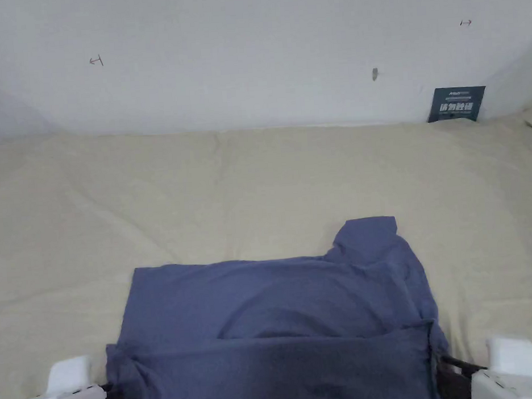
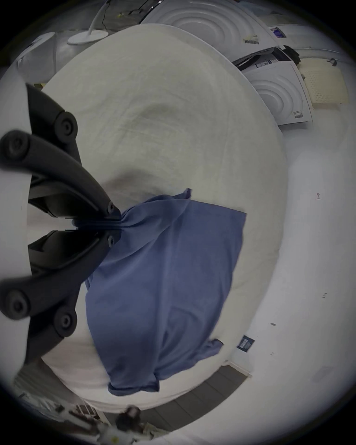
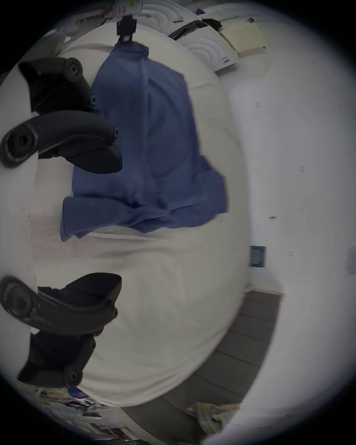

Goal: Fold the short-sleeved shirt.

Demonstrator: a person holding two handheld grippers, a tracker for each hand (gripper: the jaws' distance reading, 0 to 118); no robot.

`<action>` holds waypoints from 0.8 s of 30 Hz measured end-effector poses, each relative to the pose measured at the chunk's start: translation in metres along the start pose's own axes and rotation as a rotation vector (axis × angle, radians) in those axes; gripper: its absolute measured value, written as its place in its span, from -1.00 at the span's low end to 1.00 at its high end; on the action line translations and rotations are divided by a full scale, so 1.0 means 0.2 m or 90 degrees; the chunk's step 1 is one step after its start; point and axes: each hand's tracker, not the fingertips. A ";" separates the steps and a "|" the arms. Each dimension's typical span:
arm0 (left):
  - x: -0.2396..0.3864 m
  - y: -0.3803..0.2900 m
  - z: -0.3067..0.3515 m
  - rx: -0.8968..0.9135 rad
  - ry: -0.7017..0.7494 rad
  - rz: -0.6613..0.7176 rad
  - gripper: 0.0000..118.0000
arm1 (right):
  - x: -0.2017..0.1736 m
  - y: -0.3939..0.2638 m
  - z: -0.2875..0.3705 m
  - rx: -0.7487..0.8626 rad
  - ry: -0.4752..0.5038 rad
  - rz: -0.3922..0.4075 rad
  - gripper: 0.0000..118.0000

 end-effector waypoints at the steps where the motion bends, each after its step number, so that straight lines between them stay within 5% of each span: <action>1: -0.01 0.02 0.01 0.001 -0.001 0.001 -0.88 | 0.00 -0.02 -0.07 -0.019 -0.002 -0.009 0.49; 8: -0.03 0.05 0.03 0.009 -0.011 0.015 -0.88 | 0.00 -0.14 -0.31 -0.121 -0.015 -0.025 0.38; 9: -0.03 0.05 0.03 0.008 -0.011 0.016 -0.88 | 0.00 -0.14 -0.31 -0.123 -0.014 -0.020 0.12; 10: -0.03 0.04 0.02 0.006 -0.010 0.016 -0.88 | 0.00 -0.14 -0.30 -0.121 -0.011 -0.017 -0.48; 11: -0.03 0.03 0.02 0.003 -0.008 0.016 -0.88 | -0.02 -0.14 -0.28 -0.125 0.038 -0.032 -0.84; 14: -0.02 0.01 0.03 0.000 -0.007 0.022 -0.88 | -0.05 -0.12 -0.21 -0.099 0.016 0.001 -0.89; 24: -0.10 -0.16 0.21 -0.011 -0.002 0.042 -0.88 | 0.07 -0.18 0.21 -0.050 0.058 -0.016 -0.89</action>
